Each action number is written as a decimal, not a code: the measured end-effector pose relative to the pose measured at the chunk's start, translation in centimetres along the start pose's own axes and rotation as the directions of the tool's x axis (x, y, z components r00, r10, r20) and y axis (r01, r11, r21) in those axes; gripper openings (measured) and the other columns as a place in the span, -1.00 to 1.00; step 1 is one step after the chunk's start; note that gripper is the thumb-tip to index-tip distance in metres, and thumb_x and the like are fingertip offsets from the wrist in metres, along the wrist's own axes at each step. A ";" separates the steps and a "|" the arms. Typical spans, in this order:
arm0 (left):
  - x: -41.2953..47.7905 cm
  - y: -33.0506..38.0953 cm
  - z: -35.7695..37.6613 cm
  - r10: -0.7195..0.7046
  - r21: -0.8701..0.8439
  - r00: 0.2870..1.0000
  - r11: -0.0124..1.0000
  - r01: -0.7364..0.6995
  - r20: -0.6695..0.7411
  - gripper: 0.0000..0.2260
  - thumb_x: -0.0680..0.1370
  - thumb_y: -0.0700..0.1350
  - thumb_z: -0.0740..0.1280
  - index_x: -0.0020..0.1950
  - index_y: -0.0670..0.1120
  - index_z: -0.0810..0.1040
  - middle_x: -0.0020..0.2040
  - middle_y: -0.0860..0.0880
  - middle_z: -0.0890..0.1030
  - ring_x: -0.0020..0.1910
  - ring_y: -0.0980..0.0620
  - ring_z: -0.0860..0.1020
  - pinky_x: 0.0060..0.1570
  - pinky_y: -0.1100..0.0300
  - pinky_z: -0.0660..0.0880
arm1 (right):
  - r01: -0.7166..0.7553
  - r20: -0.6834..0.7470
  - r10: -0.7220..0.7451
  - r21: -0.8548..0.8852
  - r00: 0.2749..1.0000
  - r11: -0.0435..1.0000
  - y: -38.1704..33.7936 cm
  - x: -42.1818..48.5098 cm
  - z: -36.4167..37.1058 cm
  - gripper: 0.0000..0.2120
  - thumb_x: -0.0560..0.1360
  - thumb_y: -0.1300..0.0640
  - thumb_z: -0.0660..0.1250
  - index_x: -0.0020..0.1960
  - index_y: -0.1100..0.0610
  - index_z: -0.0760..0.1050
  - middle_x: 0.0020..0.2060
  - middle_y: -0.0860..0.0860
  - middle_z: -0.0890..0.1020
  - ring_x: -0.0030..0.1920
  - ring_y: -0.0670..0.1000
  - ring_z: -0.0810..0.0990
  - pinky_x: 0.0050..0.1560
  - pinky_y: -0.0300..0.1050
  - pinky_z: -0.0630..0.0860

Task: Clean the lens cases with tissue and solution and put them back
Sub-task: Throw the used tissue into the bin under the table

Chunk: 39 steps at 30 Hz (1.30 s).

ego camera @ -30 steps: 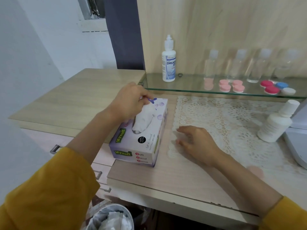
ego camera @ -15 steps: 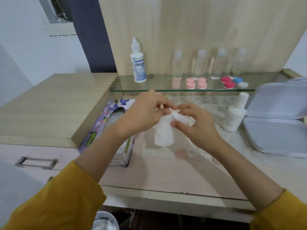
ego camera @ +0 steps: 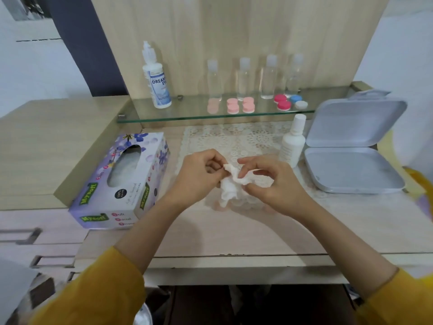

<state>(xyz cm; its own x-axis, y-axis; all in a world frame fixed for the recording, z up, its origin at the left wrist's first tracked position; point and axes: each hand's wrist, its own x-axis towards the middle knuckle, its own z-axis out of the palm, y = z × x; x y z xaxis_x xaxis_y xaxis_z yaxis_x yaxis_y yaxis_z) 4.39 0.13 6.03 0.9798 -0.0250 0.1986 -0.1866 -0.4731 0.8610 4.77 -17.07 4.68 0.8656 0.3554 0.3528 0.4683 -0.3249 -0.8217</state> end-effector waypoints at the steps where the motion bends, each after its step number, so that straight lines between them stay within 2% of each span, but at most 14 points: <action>1: -0.1 0.0 0.2 -0.011 -0.039 1.000 0.999 0.012 0.016 -0.82 0.43 -0.38 0.34 -0.23 -0.11 0.55 -0.32 -0.05 0.58 -0.37 0.08 0.58 -0.33 0.29 0.54 | -0.018 0.018 0.018 0.008 1.000 1.000 0.0 -0.2 0.0 -0.88 0.26 0.13 0.35 -0.22 -0.03 0.58 -0.05 -0.12 0.64 0.04 -0.20 0.55 0.07 -0.24 0.46; 5: -0.2 0.1 0.7 -0.019 -0.140 0.998 0.990 0.028 0.062 -0.81 0.54 -0.35 0.22 -0.09 -0.14 0.60 -0.16 -0.03 0.64 -0.22 0.10 0.62 -0.18 0.31 0.53 | -0.004 -0.013 0.004 0.007 1.000 1.000 0.3 -0.7 -0.2 -0.85 0.35 0.11 0.32 -0.18 0.10 0.66 -0.20 -0.12 0.65 -0.13 -0.16 0.59 -0.02 -0.22 0.50; 7: -0.5 0.1 0.9 -0.045 -0.203 0.996 0.977 0.060 0.077 -0.84 0.57 -0.20 0.22 -0.05 -0.10 0.60 -0.13 0.03 0.64 -0.20 0.17 0.60 -0.15 0.34 0.51 | 0.018 -0.034 -0.019 -0.020 0.999 1.000 0.7 -0.7 -0.1 -0.81 0.37 0.18 0.29 -0.14 0.13 0.67 -0.18 -0.11 0.63 -0.13 -0.14 0.59 -0.04 -0.22 0.51; 10: -0.9 -0.3 1.3 -0.059 -0.194 0.994 0.978 0.076 0.091 -0.84 0.43 0.02 0.36 -0.09 -0.02 0.62 -0.11 0.07 0.66 -0.12 0.14 0.61 -0.09 0.33 0.51 | 0.038 -0.040 -0.040 -0.026 0.998 0.999 1.0 -0.9 0.0 -0.78 0.36 0.23 0.27 -0.09 0.14 0.66 -0.16 -0.10 0.64 -0.11 -0.13 0.59 -0.04 -0.27 0.52; 13: -1.1 -0.9 1.5 -0.066 -0.187 0.998 0.980 0.069 0.024 -0.98 0.42 -0.12 0.42 -0.17 -0.02 0.61 -0.18 0.06 0.65 -0.16 0.14 0.60 -0.15 0.35 0.47 | 0.036 -0.026 -0.036 0.019 0.999 0.999 1.1 -1.2 -0.1 -0.77 0.36 0.27 0.26 -0.10 0.12 0.65 -0.14 -0.08 0.65 -0.08 -0.15 0.60 -0.01 -0.28 0.52; 16: -1.2 -1.4 1.2 -0.092 -0.230 0.995 0.970 0.084 -0.025 -0.95 0.46 -0.20 0.38 -0.20 -0.08 0.58 -0.21 0.03 0.61 -0.20 0.14 0.57 -0.20 0.33 0.46 | 0.018 -0.037 -0.017 0.016 0.999 1.000 1.4 -1.3 -0.3 -0.78 0.38 0.38 0.30 -0.14 0.14 0.65 -0.14 -0.06 0.66 -0.08 -0.11 0.61 0.01 -0.19 0.53; 19: -1.3 -1.6 0.7 -0.096 -0.263 0.995 0.961 0.089 -0.016 -0.92 0.49 -0.24 0.33 -0.18 -0.10 0.52 -0.23 0.02 0.60 -0.25 0.18 0.55 -0.24 0.37 0.44 | -0.001 -0.037 -0.003 -0.105 0.999 0.995 1.7 -1.3 -0.9 -0.80 0.38 0.36 0.38 -0.13 0.09 0.63 -0.15 -0.08 0.65 -0.15 -0.08 0.60 -0.03 -0.13 0.53; 22: -1.4 -1.8 0.2 -0.101 -0.217 0.994 0.970 0.108 0.047 -0.89 0.52 -0.23 0.31 -0.18 -0.05 0.50 -0.26 0.07 0.58 -0.29 0.20 0.52 -0.26 0.36 0.42 | -0.062 0.064 0.092 -0.374 0.994 0.925 2.1 -1.1 -1.5 -0.76 0.38 0.16 0.43 0.04 0.06 0.60 -0.06 -0.07 0.59 -0.15 -0.08 0.51 -0.06 -0.16 0.43; 26: -1.4 -2.2 0.1 -0.150 -0.091 0.977 0.982 0.165 0.154 -0.91 0.49 -0.21 0.34 -0.18 -0.04 0.56 -0.20 0.05 0.57 -0.21 0.10 0.54 -0.16 0.07 0.53 | -0.084 0.128 0.189 -0.568 0.974 0.819 2.8 -1.2 -1.2 -0.59 0.37 0.00 0.42 0.19 0.04 0.53 0.03 -0.05 0.53 0.00 -0.06 0.42 -0.06 -0.20 0.29; 28: -1.6 -2.2 0.5 -0.170 -0.079 0.965 0.979 0.189 0.199 -0.91 0.48 -0.22 0.36 -0.19 -0.05 0.58 -0.16 0.03 0.57 -0.28 0.16 0.56 -0.34 0.18 0.55 | -0.078 0.109 0.169 -0.566 0.980 0.821 2.9 -1.6 -0.9 -0.65 0.37 0.00 0.40 0.14 0.03 0.56 -0.02 -0.06 0.52 0.05 -0.02 0.45 -0.03 -0.19 0.32; 30: -1.6 -2.3 1.1 -0.175 -0.065 0.961 0.979 0.193 0.216 -0.91 0.48 -0.23 0.36 -0.19 -0.07 0.59 -0.15 0.03 0.58 -0.31 0.15 0.56 -0.44 0.26 0.51 | -0.075 0.091 0.148 -0.545 0.985 0.835 3.0 -1.8 -0.7 -0.73 0.38 0.02 0.38 0.08 0.02 0.59 -0.10 -0.09 0.49 0.01 -0.04 0.45 -0.05 -0.18 0.32; 32: -1.5 -2.7 1.6 -0.162 0.001 0.964 0.986 0.166 0.209 -0.94 0.47 -0.21 0.38 -0.15 -0.06 0.60 -0.14 0.04 0.58 -0.21 0.09 0.56 -0.36 0.26 0.52 | -0.070 0.088 0.140 -0.542 0.986 0.838 3.2 -1.8 -0.7 -0.74 0.39 0.02 0.38 0.07 0.01 0.59 -0.13 -0.12 0.47 -0.07 -0.09 0.40 -0.08 -0.20 0.28; 35: -1.3 -3.4 2.2 -0.115 0.130 0.977 0.987 0.093 0.178 -0.92 0.46 -0.17 0.39 -0.06 -0.08 0.62 -0.09 0.08 0.56 -0.04 0.10 0.51 -0.11 0.34 0.42 | -0.065 0.082 0.127 -0.528 0.989 0.847 3.5 -1.7 -0.6 -0.72 0.39 0.00 0.41 0.08 0.02 0.59 -0.14 -0.11 0.48 -0.09 -0.10 0.37 -0.05 -0.18 0.31; 39: -1.5 -3.7 2.8 0.018 0.187 0.997 0.982 -0.032 0.074 -0.85 0.41 -0.19 0.43 -0.05 -0.03 0.58 -0.08 0.07 0.58 -0.04 0.15 0.50 0.02 0.32 0.37 | -0.058 0.059 0.101 -0.505 0.993 0.861 3.6 -1.9 -0.3 -0.77 0.38 0.06 0.43 0.03 0.04 0.61 -0.19 -0.11 0.49 -0.10 -0.07 0.40 -0.04 -0.14 0.32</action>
<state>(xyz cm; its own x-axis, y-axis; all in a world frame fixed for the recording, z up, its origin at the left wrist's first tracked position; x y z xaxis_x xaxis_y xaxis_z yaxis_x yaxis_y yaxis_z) 3.82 -0.57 1.23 0.9789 -0.0986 0.1789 -0.2006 -0.6280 0.7519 4.88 -19.21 1.21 0.8966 0.3719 0.2405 0.4428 -0.7428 -0.5022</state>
